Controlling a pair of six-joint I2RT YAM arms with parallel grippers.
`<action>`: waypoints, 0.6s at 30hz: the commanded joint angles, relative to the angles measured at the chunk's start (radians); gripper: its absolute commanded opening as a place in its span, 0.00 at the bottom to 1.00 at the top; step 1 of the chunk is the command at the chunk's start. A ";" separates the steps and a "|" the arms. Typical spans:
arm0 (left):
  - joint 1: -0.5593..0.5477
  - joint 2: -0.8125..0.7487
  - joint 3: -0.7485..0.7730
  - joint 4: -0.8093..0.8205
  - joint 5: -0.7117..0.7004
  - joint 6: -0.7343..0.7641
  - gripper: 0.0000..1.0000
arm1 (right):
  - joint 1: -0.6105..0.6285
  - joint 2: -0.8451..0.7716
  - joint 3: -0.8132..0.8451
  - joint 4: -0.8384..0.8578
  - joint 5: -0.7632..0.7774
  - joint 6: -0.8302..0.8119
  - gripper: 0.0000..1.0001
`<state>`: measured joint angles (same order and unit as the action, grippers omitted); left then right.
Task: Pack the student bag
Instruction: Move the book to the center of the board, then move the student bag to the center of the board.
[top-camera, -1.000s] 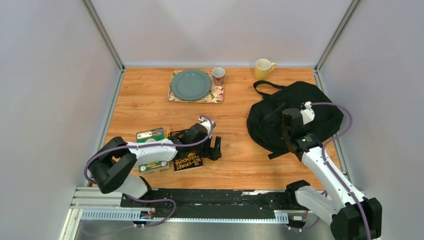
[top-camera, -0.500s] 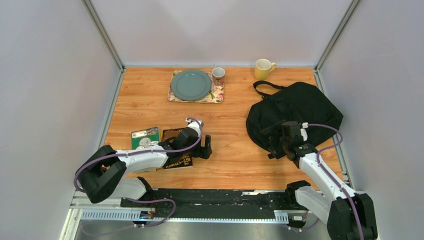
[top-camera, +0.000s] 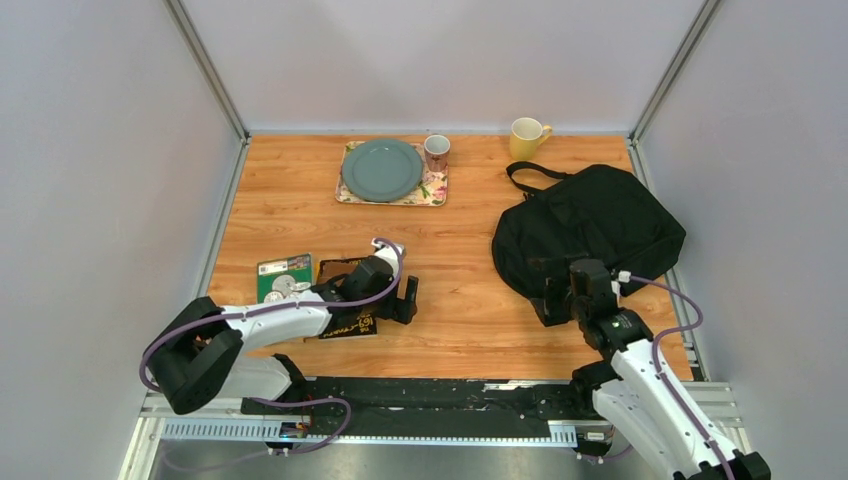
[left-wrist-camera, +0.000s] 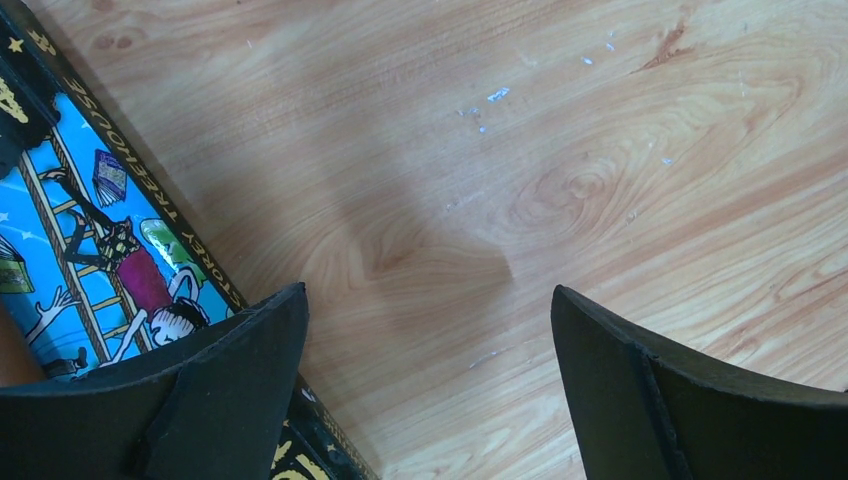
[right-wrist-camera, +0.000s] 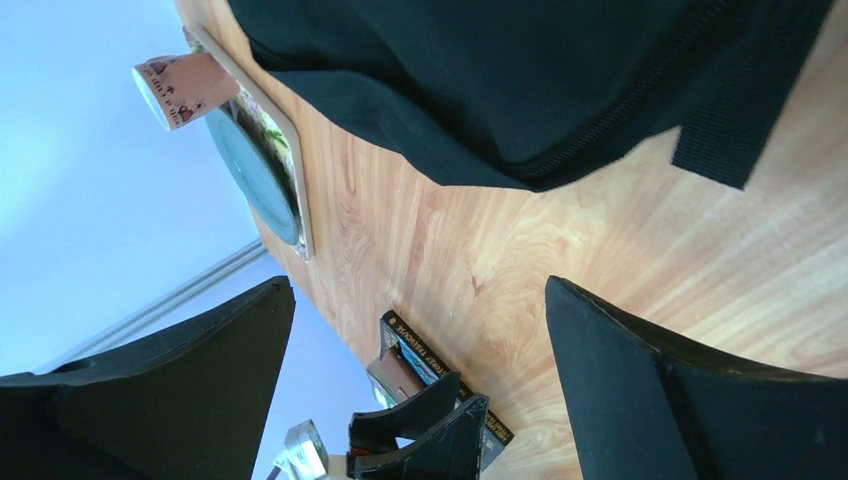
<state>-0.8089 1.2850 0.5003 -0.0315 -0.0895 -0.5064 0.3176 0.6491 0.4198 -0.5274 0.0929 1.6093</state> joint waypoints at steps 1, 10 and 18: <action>0.010 -0.024 0.055 -0.082 0.022 0.034 0.99 | 0.018 0.021 0.050 -0.091 0.002 0.152 1.00; 0.007 -0.033 0.113 -0.041 0.132 0.037 0.99 | 0.012 0.216 0.070 -0.040 0.138 0.245 0.96; 0.008 -0.073 0.107 -0.013 0.183 0.026 0.99 | -0.054 0.409 0.053 0.154 0.211 0.147 0.76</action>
<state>-0.8032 1.2560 0.5816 -0.0826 0.0494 -0.4847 0.2871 0.9768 0.4477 -0.4957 0.2203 1.7924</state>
